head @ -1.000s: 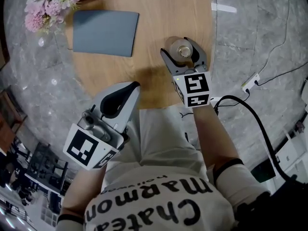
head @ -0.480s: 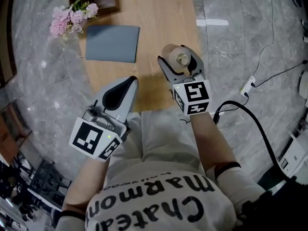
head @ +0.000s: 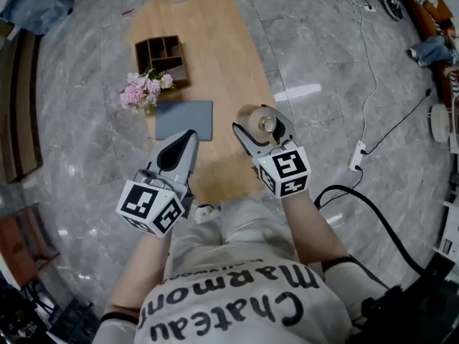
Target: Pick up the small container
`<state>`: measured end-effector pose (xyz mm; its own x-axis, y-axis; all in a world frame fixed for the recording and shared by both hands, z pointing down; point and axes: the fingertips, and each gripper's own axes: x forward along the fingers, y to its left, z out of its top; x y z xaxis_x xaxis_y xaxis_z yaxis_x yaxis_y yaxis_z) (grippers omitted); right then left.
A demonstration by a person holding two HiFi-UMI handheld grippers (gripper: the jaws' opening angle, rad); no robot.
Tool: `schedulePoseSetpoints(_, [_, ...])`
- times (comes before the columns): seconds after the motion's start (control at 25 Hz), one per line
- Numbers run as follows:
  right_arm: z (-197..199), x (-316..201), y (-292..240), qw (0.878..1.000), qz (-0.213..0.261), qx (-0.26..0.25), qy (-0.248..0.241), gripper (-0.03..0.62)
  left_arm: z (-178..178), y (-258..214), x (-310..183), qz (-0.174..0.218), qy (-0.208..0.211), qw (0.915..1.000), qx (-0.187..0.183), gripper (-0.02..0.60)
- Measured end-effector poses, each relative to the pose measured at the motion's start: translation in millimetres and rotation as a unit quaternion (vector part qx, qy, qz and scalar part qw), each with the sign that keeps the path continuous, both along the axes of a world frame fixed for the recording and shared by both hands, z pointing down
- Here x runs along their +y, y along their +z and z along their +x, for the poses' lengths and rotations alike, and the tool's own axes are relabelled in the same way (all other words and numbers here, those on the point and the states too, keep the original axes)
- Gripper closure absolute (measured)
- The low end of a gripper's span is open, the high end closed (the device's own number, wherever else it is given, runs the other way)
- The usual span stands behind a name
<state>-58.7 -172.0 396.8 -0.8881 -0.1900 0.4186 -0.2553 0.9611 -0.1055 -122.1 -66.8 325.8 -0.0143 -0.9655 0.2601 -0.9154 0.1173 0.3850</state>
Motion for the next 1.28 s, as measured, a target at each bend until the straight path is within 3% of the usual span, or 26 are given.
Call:
schedulePoseSetpoints(0.24, [10.4, 28.0, -85.5, 0.999, 0.01, -0.043, 0.03, 0.275, 2.8, -70.7, 30.7, 0.051, 0.015, 0.9983, -0.024, 0.568])
schedulePoseSetpoints(0.52, [26.2, 58.7, -190.6, 0.991, 0.071, -0.104, 0.049, 0.275, 8.9, -147.7, 56.1, 0.114, 0.009, 0.9914, -0.064, 0.568])
schedulePoseSetpoints(0.68, [44.2, 85.3, -236.9, 0.989, 0.081, -0.117, 0.047, 0.275, 23.4, -179.1, 73.5, 0.126, 0.009, 0.9871, -0.099, 0.568])
schedulePoseSetpoints(0.92, [70.0, 125.1, -296.5, 0.984, 0.084, -0.152, 0.041, 0.275, 47.6, -202.5, 104.5, 0.115, 0.015, 0.9883, -0.1, 0.568])
schedulePoseSetpoints(1.08, [84.5, 148.0, -319.9, 0.98, 0.063, -0.181, 0.046, 0.275, 60.1, -217.3, 128.1, 0.127, 0.024, 0.9875, -0.09, 0.568])
schedulePoseSetpoints(1.28, [99.9, 180.6, -335.1, 0.977, 0.073, -0.192, 0.051, 0.275, 71.1, -232.6, 159.4, 0.151, 0.027, 0.9803, -0.124, 0.568])
